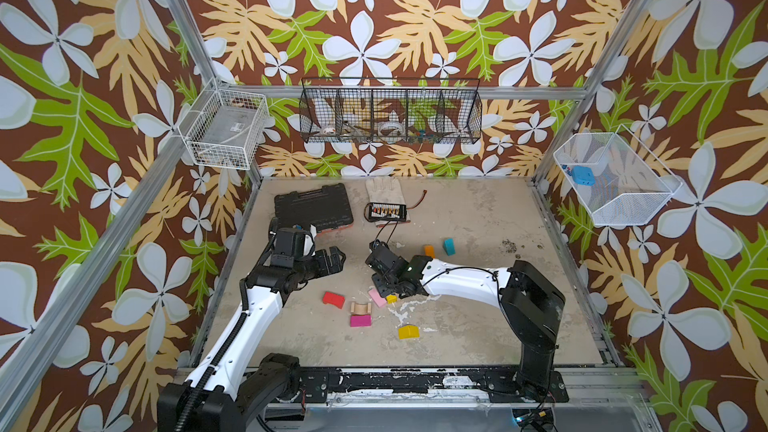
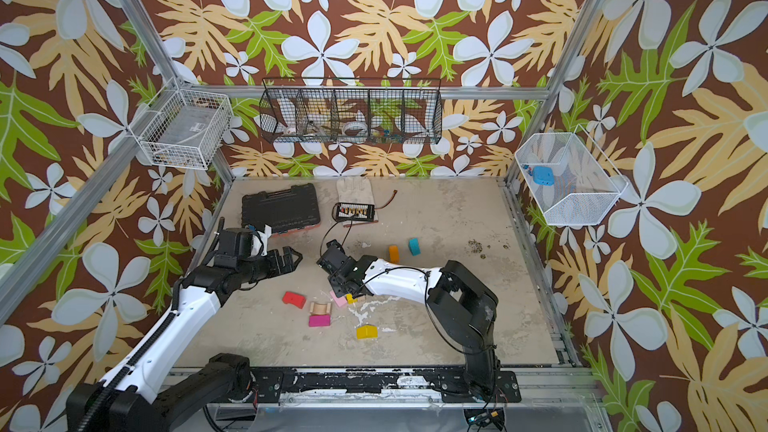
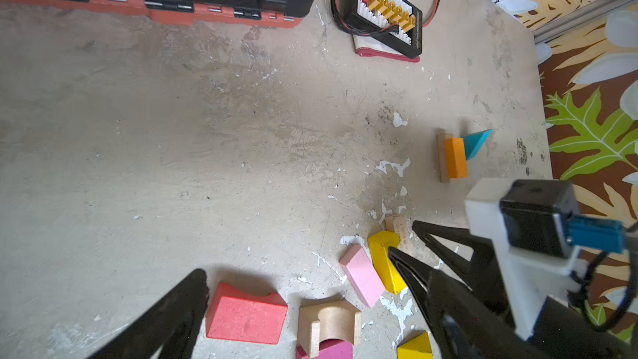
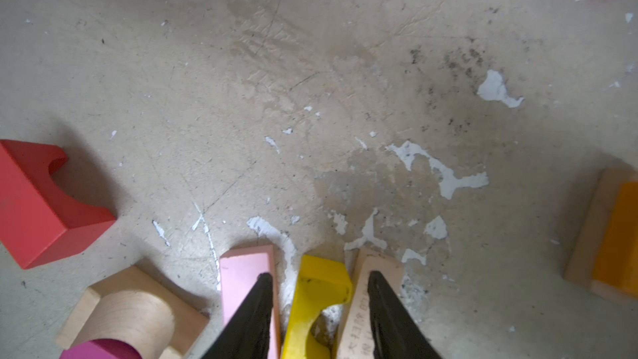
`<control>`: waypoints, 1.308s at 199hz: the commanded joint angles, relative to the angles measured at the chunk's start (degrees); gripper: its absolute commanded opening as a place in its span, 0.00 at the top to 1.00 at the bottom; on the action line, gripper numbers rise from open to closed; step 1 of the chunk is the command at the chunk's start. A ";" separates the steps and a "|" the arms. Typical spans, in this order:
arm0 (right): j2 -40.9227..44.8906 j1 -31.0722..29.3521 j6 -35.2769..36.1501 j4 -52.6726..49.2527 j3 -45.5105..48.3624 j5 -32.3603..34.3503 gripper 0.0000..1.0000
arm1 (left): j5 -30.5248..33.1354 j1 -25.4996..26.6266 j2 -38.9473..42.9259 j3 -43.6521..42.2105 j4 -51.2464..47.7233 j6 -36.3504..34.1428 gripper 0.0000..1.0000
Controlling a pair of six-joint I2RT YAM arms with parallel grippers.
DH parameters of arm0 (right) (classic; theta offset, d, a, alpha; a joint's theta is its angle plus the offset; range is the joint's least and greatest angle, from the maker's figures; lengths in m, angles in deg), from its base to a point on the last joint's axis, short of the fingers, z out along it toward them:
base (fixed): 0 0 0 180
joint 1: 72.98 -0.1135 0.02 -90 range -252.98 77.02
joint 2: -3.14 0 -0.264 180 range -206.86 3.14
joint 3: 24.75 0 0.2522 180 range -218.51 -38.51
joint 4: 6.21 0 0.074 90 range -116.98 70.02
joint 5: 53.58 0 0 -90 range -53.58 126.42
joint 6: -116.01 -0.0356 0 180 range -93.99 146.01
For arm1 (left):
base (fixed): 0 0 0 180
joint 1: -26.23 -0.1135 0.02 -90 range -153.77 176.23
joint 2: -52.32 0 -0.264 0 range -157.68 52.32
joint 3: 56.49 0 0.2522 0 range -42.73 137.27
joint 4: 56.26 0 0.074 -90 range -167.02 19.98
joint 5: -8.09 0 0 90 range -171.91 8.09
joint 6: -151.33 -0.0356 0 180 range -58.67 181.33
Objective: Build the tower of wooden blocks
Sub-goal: 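Grasp the yellow arch block with the right gripper, then carry the yellow arch block toward the wooden and orange stack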
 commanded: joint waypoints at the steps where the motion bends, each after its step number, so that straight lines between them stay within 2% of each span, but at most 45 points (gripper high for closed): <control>1: -1.72 -1.72 -2.14 -4.26 -1.40 5.03 0.55 | 0.18 -0.20 0.54 0.42 -0.23 0.18 0.00; 85: -2.70 -4.00 -5.08 -4.90 0.71 6.14 0.57 | -0.16 -0.24 1.28 0.22 -0.05 0.26 0.00; 155: -3.82 -4.12 -5.16 -5.42 -0.07 5.97 0.86 | -0.16 -0.24 1.29 0.15 -0.05 0.33 0.00; 208: -2.39 -4.10 -5.21 -6.82 -1.96 6.83 0.97 | -0.16 -0.26 1.83 0.07 0.04 0.35 0.00; 260: 0.19 -1.79 -2.23 -11.44 -7.37 10.31 1.00 | -0.12 -0.21 2.09 0.07 0.04 0.35 0.00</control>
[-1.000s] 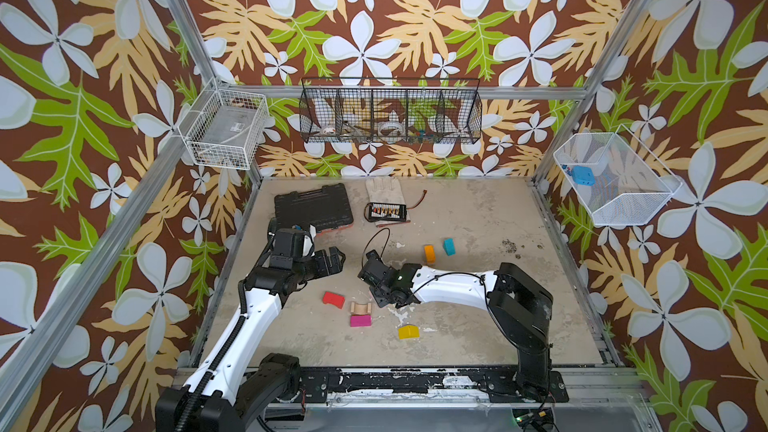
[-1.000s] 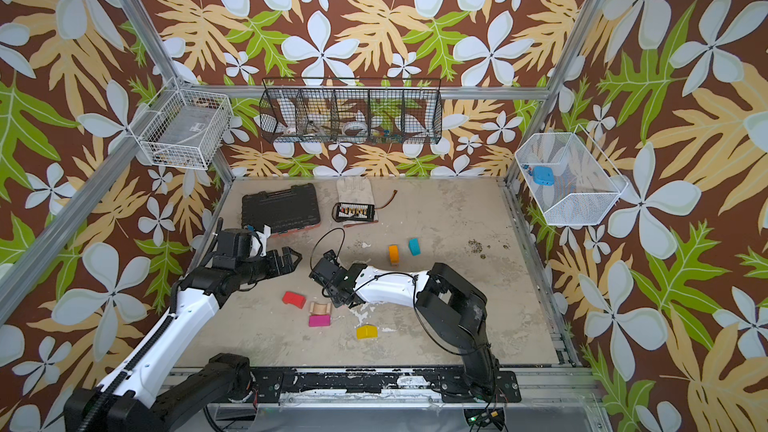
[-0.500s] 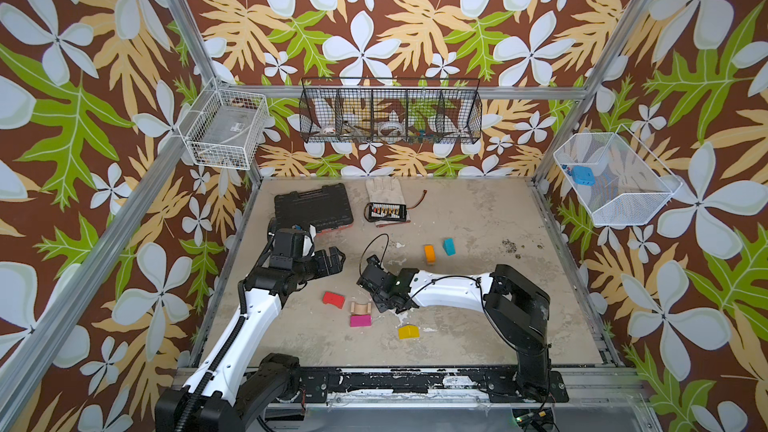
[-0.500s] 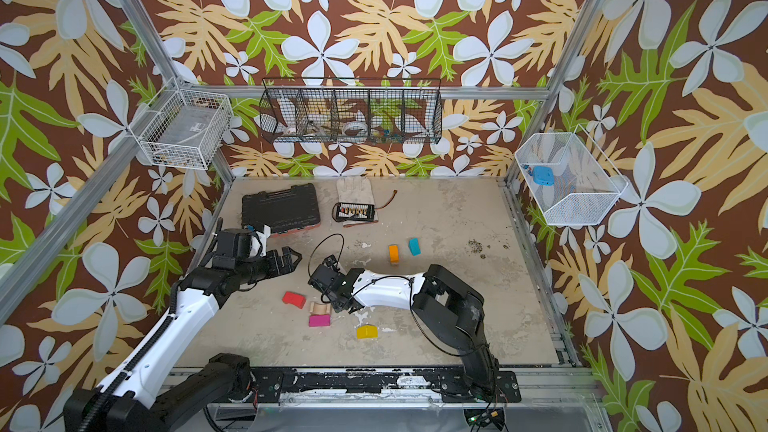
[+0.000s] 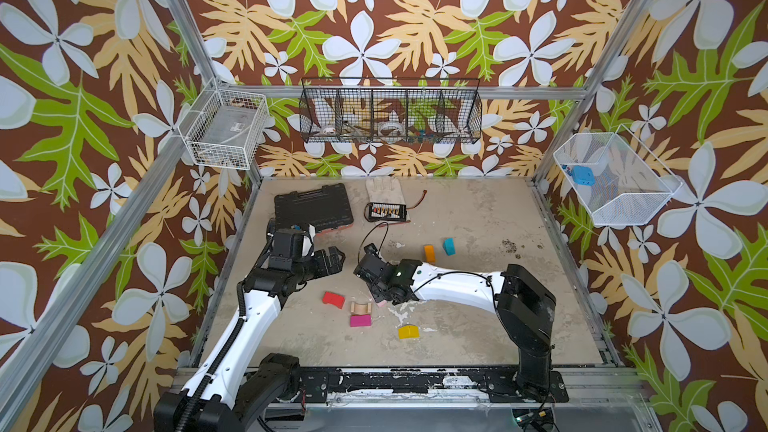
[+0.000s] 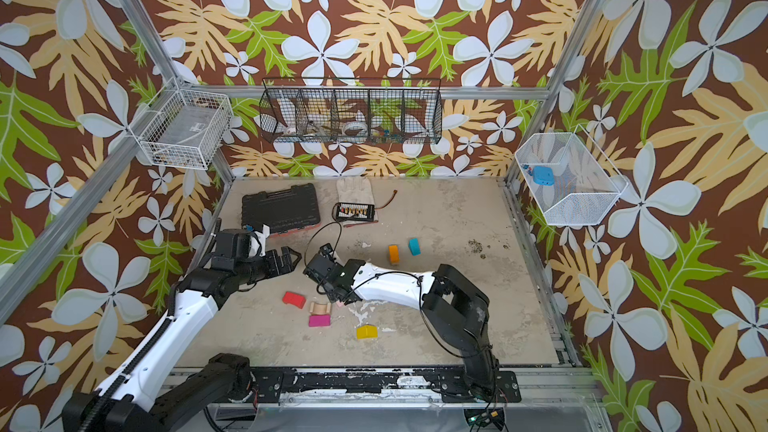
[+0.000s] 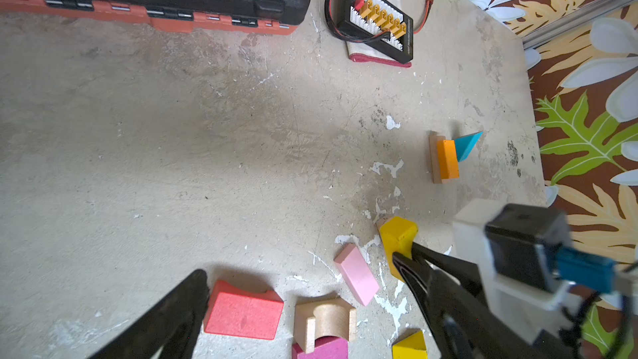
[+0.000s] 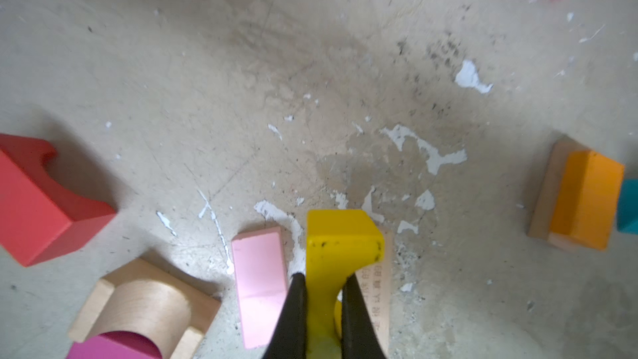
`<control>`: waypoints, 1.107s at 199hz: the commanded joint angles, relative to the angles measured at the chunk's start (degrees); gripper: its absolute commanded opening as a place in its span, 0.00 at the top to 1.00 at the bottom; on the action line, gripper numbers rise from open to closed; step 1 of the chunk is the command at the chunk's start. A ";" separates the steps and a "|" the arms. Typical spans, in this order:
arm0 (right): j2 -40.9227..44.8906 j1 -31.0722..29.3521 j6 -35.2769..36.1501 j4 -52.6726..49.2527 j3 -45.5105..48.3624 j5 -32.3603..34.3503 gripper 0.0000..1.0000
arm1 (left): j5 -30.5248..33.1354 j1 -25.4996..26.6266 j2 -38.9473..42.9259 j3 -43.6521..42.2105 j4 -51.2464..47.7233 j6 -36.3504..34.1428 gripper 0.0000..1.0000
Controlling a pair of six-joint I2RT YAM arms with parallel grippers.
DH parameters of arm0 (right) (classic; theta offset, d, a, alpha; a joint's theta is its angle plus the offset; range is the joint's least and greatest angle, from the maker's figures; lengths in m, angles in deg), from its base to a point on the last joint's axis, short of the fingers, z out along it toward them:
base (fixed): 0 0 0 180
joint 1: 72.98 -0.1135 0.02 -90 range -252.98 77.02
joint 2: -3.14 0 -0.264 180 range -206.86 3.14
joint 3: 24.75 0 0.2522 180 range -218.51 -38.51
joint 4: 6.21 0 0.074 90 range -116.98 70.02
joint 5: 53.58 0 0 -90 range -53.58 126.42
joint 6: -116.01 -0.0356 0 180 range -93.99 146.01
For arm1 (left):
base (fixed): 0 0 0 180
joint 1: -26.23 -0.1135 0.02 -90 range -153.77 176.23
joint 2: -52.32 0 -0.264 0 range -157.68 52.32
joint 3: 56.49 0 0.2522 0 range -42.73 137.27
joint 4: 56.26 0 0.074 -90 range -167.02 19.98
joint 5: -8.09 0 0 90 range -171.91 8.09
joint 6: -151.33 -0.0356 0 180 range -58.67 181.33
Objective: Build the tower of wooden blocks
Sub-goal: 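Carry the yellow arch block toward the wooden and orange stack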
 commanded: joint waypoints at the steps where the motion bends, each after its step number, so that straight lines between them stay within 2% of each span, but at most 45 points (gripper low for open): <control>1: 1.43 1.69 1.64 -2.98 -1.37 2.66 1.00 | -0.07 -0.09 0.21 0.07 0.48 -0.04 0.00; 44: 3.59 8.25 3.31 -3.28 -0.84 3.71 1.00 | -0.07 -0.14 0.44 0.03 0.48 0.01 0.00; 102: 1.25 15.88 4.21 -0.43 -0.39 -1.58 1.00 | 0.04 -0.15 0.09 0.07 0.50 -0.03 0.00; 220: -6.39 18.29 4.33 0.65 -2.95 -3.76 1.00 | -0.13 -0.08 0.04 -0.02 0.48 0.02 0.00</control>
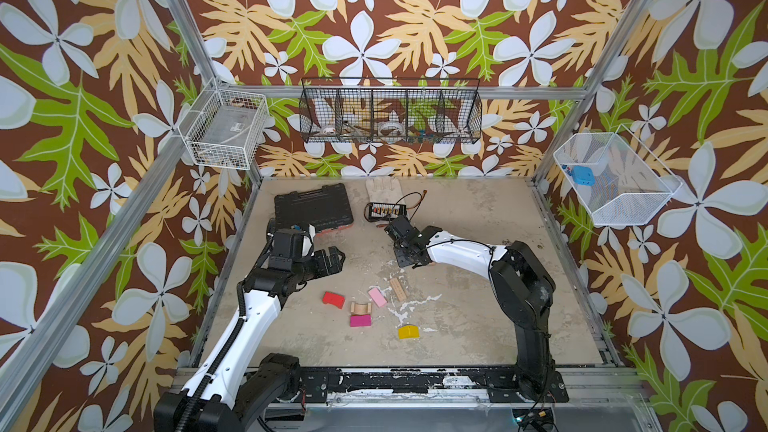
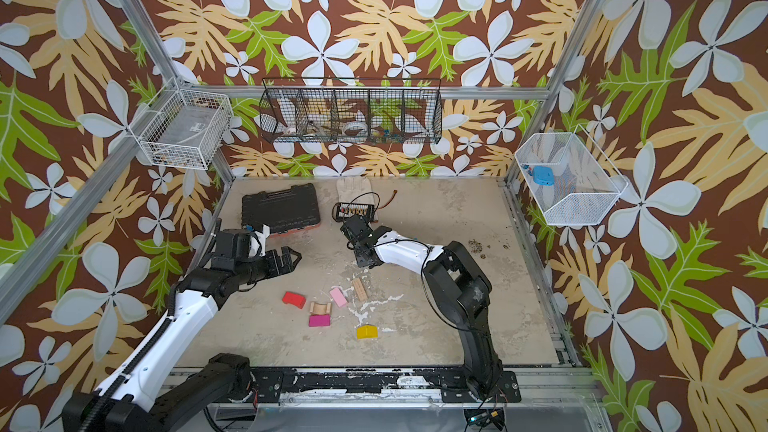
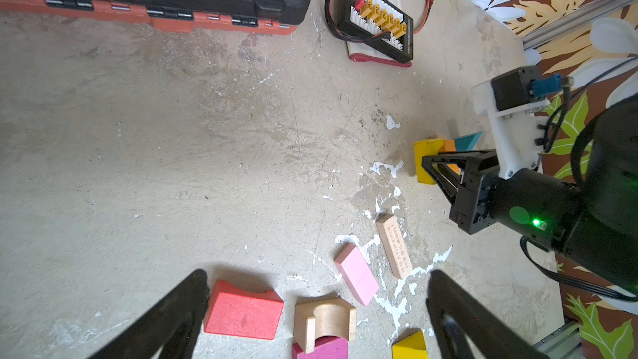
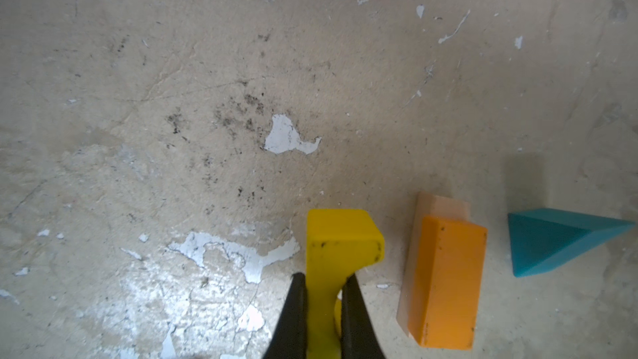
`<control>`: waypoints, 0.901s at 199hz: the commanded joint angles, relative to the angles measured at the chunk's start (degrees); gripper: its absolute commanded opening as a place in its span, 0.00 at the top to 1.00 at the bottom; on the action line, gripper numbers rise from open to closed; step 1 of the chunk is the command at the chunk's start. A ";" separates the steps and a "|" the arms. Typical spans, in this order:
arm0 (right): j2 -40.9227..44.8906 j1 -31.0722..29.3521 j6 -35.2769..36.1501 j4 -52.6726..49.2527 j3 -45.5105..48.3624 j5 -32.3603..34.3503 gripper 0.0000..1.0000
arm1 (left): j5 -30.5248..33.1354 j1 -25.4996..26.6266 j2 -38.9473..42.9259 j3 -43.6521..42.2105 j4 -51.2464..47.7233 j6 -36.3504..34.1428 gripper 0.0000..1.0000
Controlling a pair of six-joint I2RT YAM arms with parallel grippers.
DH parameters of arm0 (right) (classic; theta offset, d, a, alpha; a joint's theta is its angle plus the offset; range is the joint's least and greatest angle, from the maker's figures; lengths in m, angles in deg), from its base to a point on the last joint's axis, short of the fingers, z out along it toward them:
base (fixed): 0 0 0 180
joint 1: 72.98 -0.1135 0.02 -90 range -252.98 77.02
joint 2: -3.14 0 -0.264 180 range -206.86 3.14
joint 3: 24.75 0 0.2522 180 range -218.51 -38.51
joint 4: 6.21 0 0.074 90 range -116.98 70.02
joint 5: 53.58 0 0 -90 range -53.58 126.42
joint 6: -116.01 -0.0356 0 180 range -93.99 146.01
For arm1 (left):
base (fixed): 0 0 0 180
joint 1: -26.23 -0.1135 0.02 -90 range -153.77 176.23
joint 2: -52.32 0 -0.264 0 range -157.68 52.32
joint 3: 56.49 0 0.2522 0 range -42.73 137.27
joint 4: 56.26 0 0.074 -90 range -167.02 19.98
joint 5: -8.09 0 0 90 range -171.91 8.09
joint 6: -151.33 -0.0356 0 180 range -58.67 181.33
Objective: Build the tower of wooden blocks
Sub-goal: 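Carry the yellow arch block toward the wooden and orange stack, then lower the yellow arch beside the orange bar and open the right gripper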
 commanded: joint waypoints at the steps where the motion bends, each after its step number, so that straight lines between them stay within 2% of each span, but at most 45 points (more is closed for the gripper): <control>1: -0.83 0.38 0.14 0.34 -0.45 -0.11 1.00 | -0.14 -0.08 0.04 -0.02 0.48 0.04 0.00; 53: -1.77 2.02 -0.22 1.20 0.35 -0.52 0.99 | -0.31 -0.13 0.12 -0.11 0.56 0.03 0.00; 110: -1.53 2.51 -0.66 1.48 1.11 -0.30 0.85 | -0.31 -0.11 0.07 -0.11 0.56 -0.03 0.00; 152: -0.51 2.45 -0.84 1.45 1.51 1.44 0.82 | -0.44 -0.08 0.17 -0.11 0.64 -0.05 0.00; 179: 0.22 2.51 -0.75 1.00 1.28 2.25 0.72 | -0.49 -0.09 0.17 -0.13 0.70 -0.06 0.00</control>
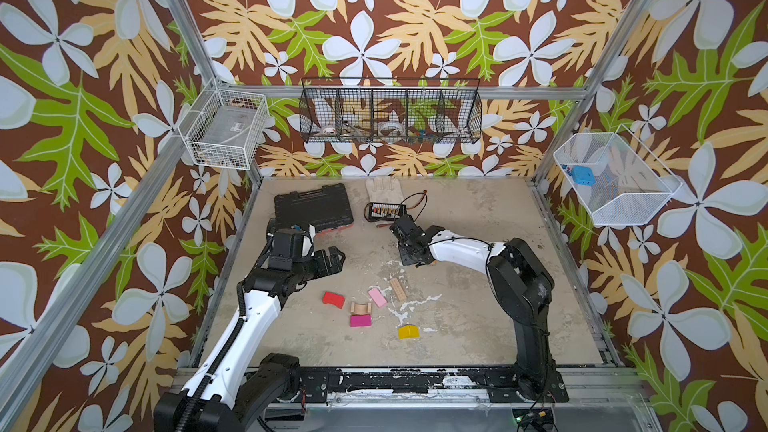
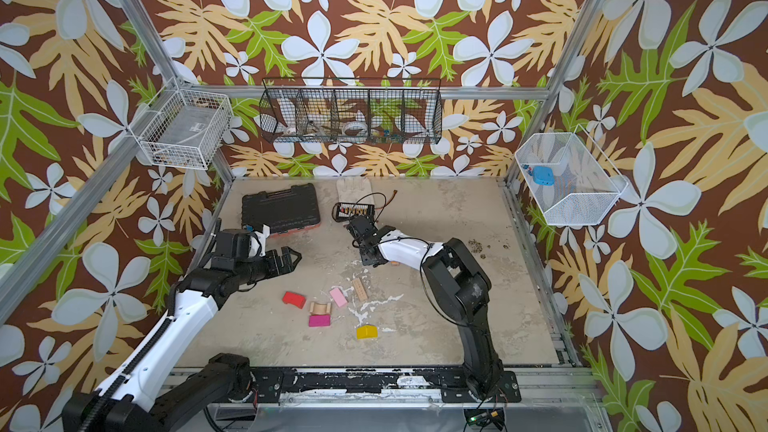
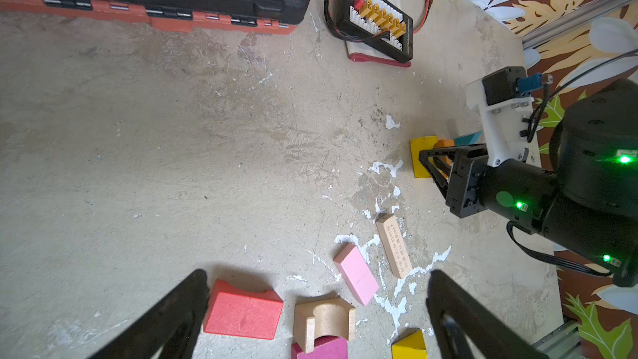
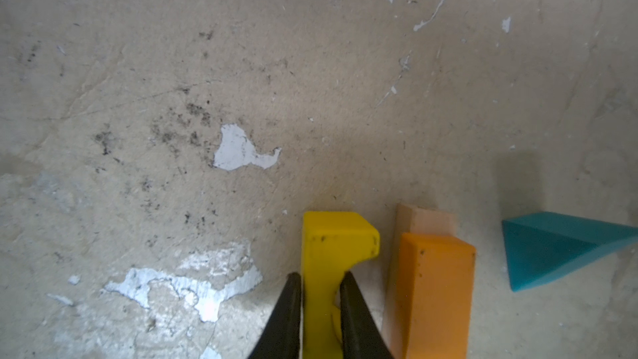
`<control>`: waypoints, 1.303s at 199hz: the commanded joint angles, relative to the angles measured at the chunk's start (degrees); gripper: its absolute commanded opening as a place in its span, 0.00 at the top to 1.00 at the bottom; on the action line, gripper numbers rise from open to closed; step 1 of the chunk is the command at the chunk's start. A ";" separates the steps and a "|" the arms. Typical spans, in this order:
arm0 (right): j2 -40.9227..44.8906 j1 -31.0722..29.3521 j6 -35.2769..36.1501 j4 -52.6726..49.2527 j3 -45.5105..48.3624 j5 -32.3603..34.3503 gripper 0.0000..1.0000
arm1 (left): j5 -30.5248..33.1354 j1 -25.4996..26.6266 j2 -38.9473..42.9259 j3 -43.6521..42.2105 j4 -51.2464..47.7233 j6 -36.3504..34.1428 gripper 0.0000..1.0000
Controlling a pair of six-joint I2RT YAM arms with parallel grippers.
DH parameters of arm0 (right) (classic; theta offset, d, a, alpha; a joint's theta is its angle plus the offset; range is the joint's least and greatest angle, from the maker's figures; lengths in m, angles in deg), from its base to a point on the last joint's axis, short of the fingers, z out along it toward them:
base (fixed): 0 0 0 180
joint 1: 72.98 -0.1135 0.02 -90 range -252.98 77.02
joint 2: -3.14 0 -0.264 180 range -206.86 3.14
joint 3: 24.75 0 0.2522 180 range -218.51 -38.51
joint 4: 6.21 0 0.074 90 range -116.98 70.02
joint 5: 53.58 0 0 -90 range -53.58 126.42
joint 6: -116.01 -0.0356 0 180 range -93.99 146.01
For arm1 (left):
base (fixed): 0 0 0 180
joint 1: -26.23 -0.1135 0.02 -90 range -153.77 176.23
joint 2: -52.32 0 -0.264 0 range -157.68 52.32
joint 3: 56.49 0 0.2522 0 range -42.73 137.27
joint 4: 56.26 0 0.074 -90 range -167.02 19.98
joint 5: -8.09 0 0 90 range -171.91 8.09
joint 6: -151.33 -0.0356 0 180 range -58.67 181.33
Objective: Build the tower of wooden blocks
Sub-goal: 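Lower the yellow arch beside the orange bar and open the right gripper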
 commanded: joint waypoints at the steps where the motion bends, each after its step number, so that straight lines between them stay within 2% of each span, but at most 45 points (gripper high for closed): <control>1: 1.09 -0.02 -0.05 -1.08 -0.24 2.03 0.71 | -0.31 -0.08 0.13 -0.14 0.65 -0.05 0.00; 42: 4.46 -0.05 -0.04 -1.39 0.12 2.66 0.55 | -0.34 -0.11 0.19 -0.16 0.64 -0.05 0.00; 96: 5.53 0.18 1.00 -1.12 1.34 5.29 0.19 | -0.40 -0.08 0.15 -0.17 0.63 -0.04 0.00; 100: 5.26 0.19 1.00 -1.27 1.31 5.33 0.16 | -0.40 -0.13 0.13 -0.17 0.63 -0.05 0.00; 105: 4.87 0.21 1.09 -1.39 1.22 5.33 0.06 | -0.40 -0.08 0.16 -0.17 0.63 -0.05 0.00; 112: 4.38 0.24 1.17 -1.53 1.00 5.41 0.03 | -0.40 -0.13 0.19 -0.17 0.65 -0.05 0.00; 148: 2.67 0.46 1.36 -1.72 0.95 5.93 0.02 | -0.49 -0.10 0.22 -0.17 0.63 -0.05 0.00; 194: 2.63 2.84 1.27 -0.60 2.72 3.34 0.11 | -0.68 -0.13 0.27 -0.25 0.63 -0.04 0.00; 259: 3.72 2.86 1.27 0.16 4.71 3.00 0.13 | -0.69 -0.14 0.28 -0.26 0.63 -0.06 0.00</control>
